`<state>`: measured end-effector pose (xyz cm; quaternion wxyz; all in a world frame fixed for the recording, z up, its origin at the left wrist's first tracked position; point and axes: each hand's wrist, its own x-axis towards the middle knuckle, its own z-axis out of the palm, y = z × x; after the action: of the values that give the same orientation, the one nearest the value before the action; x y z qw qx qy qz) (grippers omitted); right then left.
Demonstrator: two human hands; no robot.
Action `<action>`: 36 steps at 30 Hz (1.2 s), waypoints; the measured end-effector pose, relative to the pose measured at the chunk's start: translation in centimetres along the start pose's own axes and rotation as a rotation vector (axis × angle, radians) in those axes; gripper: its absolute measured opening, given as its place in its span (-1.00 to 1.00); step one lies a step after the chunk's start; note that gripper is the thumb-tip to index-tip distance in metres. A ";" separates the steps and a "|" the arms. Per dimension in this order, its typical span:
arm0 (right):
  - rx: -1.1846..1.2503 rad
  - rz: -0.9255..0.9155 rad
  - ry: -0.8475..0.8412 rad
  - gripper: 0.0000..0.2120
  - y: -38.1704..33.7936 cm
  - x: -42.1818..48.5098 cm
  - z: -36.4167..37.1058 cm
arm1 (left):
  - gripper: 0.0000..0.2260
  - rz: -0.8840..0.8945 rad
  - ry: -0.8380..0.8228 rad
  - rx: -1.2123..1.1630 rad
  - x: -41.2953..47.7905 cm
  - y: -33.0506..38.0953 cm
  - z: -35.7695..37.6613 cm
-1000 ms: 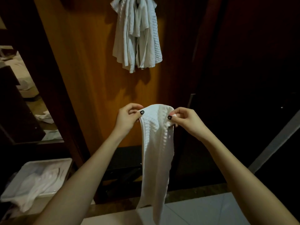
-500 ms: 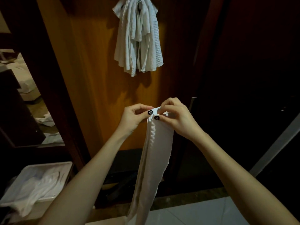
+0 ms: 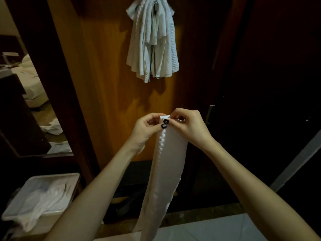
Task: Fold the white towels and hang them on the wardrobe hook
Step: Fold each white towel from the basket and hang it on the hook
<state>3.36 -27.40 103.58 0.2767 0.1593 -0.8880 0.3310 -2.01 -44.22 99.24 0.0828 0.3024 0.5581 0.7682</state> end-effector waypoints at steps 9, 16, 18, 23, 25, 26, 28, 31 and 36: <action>0.119 0.086 0.025 -0.88 0.3 0.2 0.3 | -0.69 0.146 0.074 0.190 0.2 -0.5 0.9; -0.253 0.027 -0.157 -0.69 2.8 0.2 -2.8 | -0.71 0.142 0.200 0.111 1.7 0.0 -0.3; -0.294 0.043 -0.224 -0.72 3.6 -0.5 -2.8 | -0.70 0.136 0.198 0.122 1.9 -0.4 -0.6; -0.039 0.194 -0.284 -0.73 3.9 -0.5 -2.7 | -0.62 0.060 0.189 -0.024 2.2 -0.6 -0.9; -0.022 0.205 -0.261 -0.75 4.0 -0.3 -2.8 | -0.60 0.061 0.183 -0.004 2.3 -0.2 -1.5; -0.029 0.201 -0.263 -0.75 4.1 -0.2 -2.9 | -0.61 0.067 0.181 0.022 2.3 -0.1 -1.8; -0.023 0.172 -0.289 -0.76 3.8 0.2 -2.7 | -0.64 0.102 0.201 0.111 2.4 0.1 -2.2; -0.003 0.145 -0.280 -0.77 3.4 0.9 -2.0 | -0.68 0.202 0.266 0.295 2.4 0.2 -2.5; -0.072 0.091 -0.122 -0.73 2.3 2.2 -1.2 | -0.67 0.290 0.216 0.630 2.4 1.6 -2.7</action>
<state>0.97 -25.07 104.51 0.2121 0.1285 -0.9208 0.3009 -5.08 -45.84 101.11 -0.1836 0.3063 0.7242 0.5899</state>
